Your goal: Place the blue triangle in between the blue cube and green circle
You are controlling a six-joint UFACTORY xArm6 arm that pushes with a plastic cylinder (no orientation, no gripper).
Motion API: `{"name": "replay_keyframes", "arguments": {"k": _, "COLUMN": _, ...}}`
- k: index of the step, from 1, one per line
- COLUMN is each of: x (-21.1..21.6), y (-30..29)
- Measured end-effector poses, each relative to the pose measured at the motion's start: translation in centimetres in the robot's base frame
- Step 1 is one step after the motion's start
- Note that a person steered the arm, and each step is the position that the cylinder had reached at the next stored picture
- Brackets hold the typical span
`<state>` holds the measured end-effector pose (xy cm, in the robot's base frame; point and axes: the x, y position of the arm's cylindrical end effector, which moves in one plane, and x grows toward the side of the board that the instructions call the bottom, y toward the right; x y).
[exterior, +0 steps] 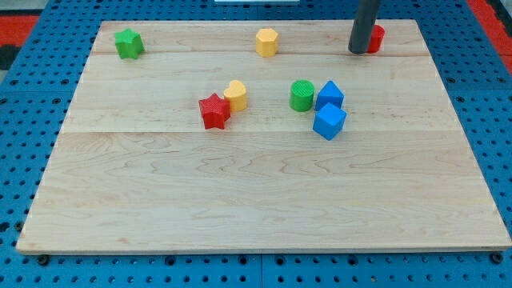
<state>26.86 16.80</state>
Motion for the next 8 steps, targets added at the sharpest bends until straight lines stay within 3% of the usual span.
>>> {"name": "replay_keyframes", "arguments": {"k": 4, "x": 2.6, "y": -3.4}}
{"name": "replay_keyframes", "arguments": {"k": 5, "x": 9.1, "y": -5.3}}
{"name": "replay_keyframes", "arguments": {"k": 6, "x": 11.9, "y": -5.7}}
{"name": "replay_keyframes", "arguments": {"k": 8, "x": 9.5, "y": -7.2}}
